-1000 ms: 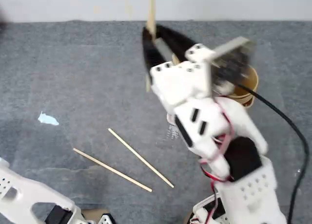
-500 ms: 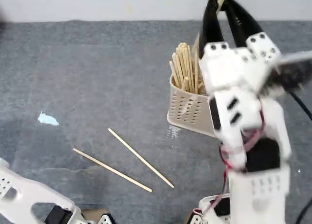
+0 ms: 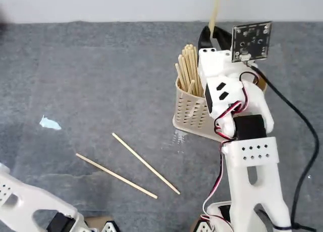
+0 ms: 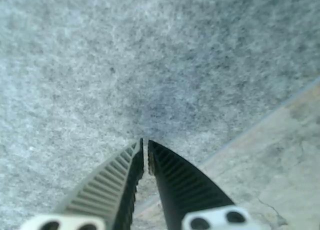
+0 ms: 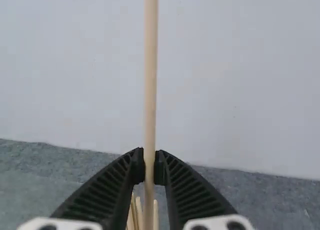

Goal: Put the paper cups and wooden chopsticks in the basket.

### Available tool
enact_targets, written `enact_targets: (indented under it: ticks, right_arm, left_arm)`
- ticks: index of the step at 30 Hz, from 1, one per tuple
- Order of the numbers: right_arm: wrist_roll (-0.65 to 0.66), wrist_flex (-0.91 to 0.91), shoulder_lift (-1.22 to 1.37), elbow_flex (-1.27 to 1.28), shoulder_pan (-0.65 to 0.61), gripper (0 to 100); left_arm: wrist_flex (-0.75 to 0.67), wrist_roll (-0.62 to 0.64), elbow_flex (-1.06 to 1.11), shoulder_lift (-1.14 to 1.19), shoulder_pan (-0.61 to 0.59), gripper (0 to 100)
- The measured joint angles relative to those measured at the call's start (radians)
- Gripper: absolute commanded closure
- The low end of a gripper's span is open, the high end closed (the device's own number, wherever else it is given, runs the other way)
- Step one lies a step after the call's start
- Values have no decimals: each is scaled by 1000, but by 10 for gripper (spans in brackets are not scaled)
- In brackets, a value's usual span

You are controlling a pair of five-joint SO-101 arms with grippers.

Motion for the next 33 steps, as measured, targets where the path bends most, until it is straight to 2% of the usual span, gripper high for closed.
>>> enact_targets:
  ticks: [6,12,20,22,27,33]
  right_arm:
    - [0,104,0,-29,-9,833]
    - [0,285,-3,-180,-97,833]
    - [0,738,-3,-241,-376,833]
    - [0,802,-3,-216,-450,833]
    - [0,793,-3,-48,-600,833]
    - [0,631,55,196,-755,834]
  left_arm:
    - [0,0,0,0,0,987]
    - [0,0,0,0,0,987]
    - [0,0,0,0,-6,987]
    - [0,0,0,0,-17,987]
    - [0,0,0,0,-20,987]
    - [0,0,0,0,-20,987]
